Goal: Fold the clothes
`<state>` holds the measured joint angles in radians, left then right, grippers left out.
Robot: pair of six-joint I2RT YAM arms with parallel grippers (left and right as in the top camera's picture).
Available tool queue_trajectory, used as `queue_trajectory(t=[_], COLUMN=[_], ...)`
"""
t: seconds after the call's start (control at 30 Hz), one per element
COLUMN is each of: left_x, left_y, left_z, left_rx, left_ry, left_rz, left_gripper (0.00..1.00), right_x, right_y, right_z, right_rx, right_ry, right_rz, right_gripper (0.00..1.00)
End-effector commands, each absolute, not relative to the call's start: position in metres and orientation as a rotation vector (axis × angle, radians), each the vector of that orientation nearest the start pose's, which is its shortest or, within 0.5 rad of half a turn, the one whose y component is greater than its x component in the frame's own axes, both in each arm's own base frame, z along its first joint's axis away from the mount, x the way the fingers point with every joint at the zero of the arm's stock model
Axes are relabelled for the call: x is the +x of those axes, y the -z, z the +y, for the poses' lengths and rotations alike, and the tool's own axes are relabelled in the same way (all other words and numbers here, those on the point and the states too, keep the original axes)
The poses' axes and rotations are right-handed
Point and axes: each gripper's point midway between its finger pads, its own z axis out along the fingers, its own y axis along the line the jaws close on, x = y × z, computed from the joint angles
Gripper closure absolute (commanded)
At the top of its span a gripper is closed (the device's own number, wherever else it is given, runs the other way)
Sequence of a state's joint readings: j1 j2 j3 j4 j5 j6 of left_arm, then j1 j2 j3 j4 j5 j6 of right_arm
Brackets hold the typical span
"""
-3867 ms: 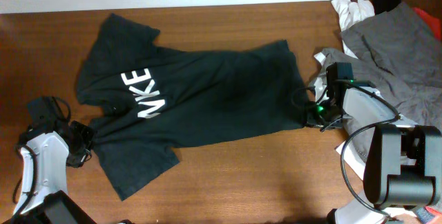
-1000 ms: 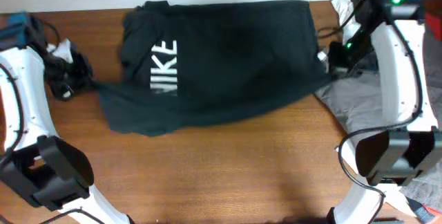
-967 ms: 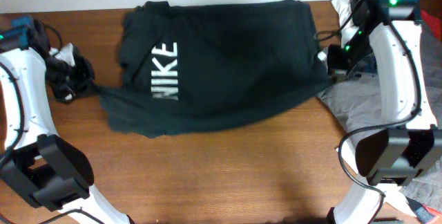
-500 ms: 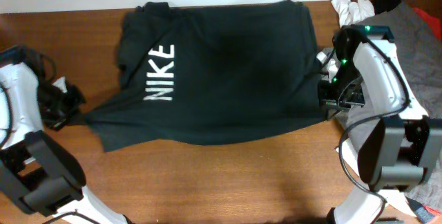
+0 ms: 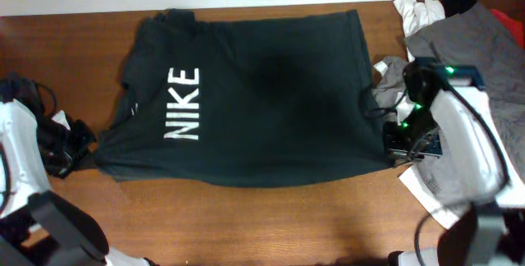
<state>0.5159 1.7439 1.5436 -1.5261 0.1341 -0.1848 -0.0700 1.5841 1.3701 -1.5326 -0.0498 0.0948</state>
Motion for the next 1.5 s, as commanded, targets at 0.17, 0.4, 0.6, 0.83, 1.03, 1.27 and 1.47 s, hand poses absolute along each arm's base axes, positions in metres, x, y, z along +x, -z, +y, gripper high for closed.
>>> queue_trajectory(t=[0.17,0.4,0.6,0.83,1.03,1.27,1.47], left_x=[0.228,0.21,0.232,0.288,0.317,0.361,0.39], left_y=[-0.172,-0.168,-0.168,-0.172,-0.155,-0.125,-0.123], left_z=[0.115,0.124,0.129,0.147,0.152,0.144,0.146], left_rx=[-1.171,-1.251,-1.268,-1.16,-1.12,-1.016,-0.946], left_ry=[0.103,-0.026,0.037,0.106,0.136,0.162,0.158], left_rz=[2.874,2.896,2.788,2.598,2.588,2.601,2.537], left_gripper=[1.0,1.0,1.0,1.0,1.0,1.0,1.0], right_x=[0.205,0.177,0.217,0.301,0.33,0.35,0.36], right_y=[-0.18,-0.184,-0.171,-0.149,-0.112,-0.101,-0.103], right_z=[-0.007,-0.005,-0.008,-0.015,-0.017,-0.018,-0.019], right_rx=[0.331,0.391,0.386,0.343,0.337,0.332,0.326], right_ry=[-0.055,-0.046,-0.051,-0.058,-0.055,-0.057,-0.059], right_rz=[3.199,3.266,3.131,2.935,2.968,2.931,2.89], right_gripper=[0.96,0.96,0.96,0.96,0.96,0.96,0.96])
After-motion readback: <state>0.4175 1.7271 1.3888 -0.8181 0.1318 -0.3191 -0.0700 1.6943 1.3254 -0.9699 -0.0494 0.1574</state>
